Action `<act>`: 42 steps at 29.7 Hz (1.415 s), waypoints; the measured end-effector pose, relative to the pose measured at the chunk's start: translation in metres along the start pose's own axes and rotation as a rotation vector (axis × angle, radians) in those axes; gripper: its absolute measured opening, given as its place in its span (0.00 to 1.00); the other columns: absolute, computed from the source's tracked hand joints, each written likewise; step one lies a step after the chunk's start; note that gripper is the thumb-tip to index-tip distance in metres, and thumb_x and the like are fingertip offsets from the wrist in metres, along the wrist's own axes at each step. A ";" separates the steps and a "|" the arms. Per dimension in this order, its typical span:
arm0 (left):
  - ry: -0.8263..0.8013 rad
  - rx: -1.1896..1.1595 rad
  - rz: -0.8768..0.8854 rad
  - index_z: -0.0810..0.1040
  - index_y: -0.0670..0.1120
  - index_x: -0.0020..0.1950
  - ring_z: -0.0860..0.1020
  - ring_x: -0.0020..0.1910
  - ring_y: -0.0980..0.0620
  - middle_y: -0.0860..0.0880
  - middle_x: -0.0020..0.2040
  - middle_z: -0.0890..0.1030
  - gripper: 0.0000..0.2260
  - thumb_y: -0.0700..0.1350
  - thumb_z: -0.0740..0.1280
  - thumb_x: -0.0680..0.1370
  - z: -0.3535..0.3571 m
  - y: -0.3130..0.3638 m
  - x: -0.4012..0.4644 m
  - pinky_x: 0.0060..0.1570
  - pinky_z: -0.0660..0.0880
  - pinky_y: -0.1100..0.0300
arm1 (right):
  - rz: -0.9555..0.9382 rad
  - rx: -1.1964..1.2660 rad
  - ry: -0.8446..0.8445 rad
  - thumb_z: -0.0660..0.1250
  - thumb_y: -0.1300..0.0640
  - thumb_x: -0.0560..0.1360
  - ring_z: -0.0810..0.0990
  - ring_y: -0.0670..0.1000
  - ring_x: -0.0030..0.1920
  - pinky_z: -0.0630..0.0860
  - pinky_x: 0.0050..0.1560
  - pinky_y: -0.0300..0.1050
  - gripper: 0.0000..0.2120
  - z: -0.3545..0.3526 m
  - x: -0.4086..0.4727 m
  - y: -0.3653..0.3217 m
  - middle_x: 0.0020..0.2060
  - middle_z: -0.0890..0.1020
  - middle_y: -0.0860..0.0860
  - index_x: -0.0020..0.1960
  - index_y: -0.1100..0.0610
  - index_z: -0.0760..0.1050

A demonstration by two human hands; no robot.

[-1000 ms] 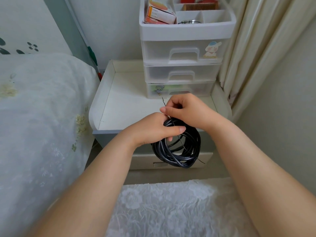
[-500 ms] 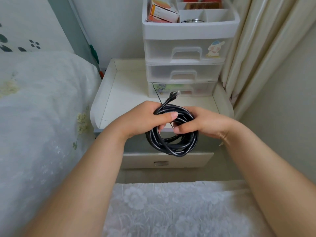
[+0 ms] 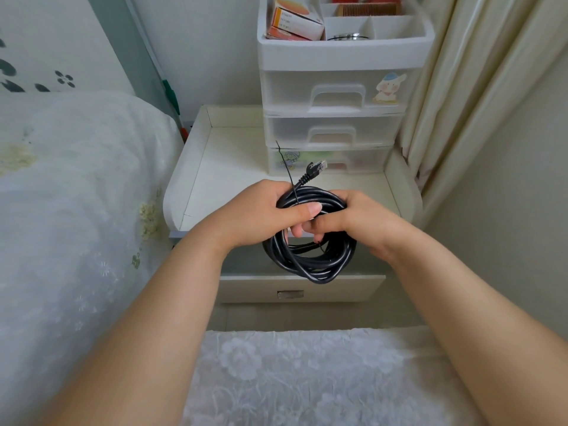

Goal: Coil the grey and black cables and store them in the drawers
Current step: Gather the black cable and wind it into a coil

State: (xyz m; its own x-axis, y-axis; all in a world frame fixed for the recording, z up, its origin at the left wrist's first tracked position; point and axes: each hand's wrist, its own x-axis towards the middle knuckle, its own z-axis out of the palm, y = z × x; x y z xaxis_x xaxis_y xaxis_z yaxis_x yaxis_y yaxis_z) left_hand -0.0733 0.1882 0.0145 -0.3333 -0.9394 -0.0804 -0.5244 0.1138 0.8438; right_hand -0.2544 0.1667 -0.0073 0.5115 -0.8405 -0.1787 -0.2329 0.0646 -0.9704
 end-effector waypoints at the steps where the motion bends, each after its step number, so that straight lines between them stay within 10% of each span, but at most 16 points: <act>1: -0.004 0.008 0.003 0.79 0.46 0.44 0.79 0.29 0.59 0.52 0.33 0.82 0.10 0.52 0.68 0.77 0.000 0.000 -0.001 0.39 0.76 0.61 | -0.008 0.022 -0.049 0.74 0.62 0.65 0.78 0.50 0.37 0.76 0.50 0.51 0.11 -0.001 0.000 0.000 0.37 0.80 0.57 0.46 0.64 0.79; 5: -0.044 0.057 0.026 0.79 0.46 0.46 0.79 0.29 0.61 0.54 0.32 0.82 0.10 0.53 0.69 0.76 0.004 0.001 -0.003 0.38 0.75 0.64 | 0.085 0.045 -0.323 0.69 0.61 0.72 0.80 0.49 0.46 0.75 0.52 0.40 0.09 -0.016 -0.001 0.002 0.47 0.83 0.52 0.51 0.62 0.80; 10: -0.031 0.121 0.036 0.78 0.49 0.46 0.79 0.31 0.61 0.56 0.32 0.82 0.10 0.56 0.68 0.75 0.010 0.002 -0.003 0.38 0.76 0.62 | 0.233 0.382 -0.445 0.64 0.38 0.72 0.76 0.59 0.58 0.75 0.59 0.52 0.34 -0.035 0.007 0.012 0.57 0.76 0.63 0.63 0.65 0.73; 19: -0.078 0.407 0.049 0.76 0.54 0.59 0.79 0.46 0.56 0.55 0.48 0.81 0.17 0.61 0.64 0.76 0.026 -0.003 0.000 0.49 0.77 0.54 | 0.137 0.209 0.042 0.62 0.67 0.76 0.82 0.56 0.44 0.80 0.43 0.43 0.09 -0.014 0.015 0.013 0.46 0.83 0.62 0.52 0.68 0.79; 28: -0.034 0.347 0.068 0.76 0.61 0.52 0.78 0.45 0.58 0.59 0.45 0.80 0.07 0.59 0.65 0.76 0.022 -0.001 0.001 0.45 0.74 0.60 | 0.061 0.164 0.000 0.44 0.30 0.74 0.81 0.58 0.53 0.76 0.57 0.50 0.38 -0.024 0.006 -0.003 0.50 0.83 0.58 0.54 0.58 0.79; 32: -0.031 0.392 0.062 0.75 0.58 0.61 0.78 0.46 0.56 0.57 0.46 0.80 0.15 0.59 0.64 0.76 0.024 -0.002 0.002 0.46 0.75 0.58 | -0.066 0.027 -0.013 0.65 0.47 0.72 0.82 0.50 0.49 0.74 0.56 0.46 0.13 -0.025 0.003 0.003 0.46 0.83 0.49 0.52 0.53 0.79; 42: 0.010 0.392 0.051 0.76 0.56 0.61 0.76 0.46 0.56 0.62 0.43 0.75 0.16 0.59 0.65 0.76 0.023 -0.005 0.004 0.44 0.72 0.62 | -0.106 0.350 -0.068 0.61 0.64 0.76 0.82 0.47 0.48 0.78 0.49 0.40 0.14 -0.017 0.005 0.011 0.49 0.84 0.48 0.61 0.57 0.72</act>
State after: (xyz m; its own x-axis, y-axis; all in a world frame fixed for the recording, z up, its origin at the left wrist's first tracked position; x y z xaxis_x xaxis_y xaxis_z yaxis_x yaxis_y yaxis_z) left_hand -0.0899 0.1910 -0.0019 -0.3602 -0.9321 -0.0371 -0.7674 0.2735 0.5799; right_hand -0.2679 0.1539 -0.0159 0.5742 -0.8154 -0.0737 0.1148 0.1693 -0.9788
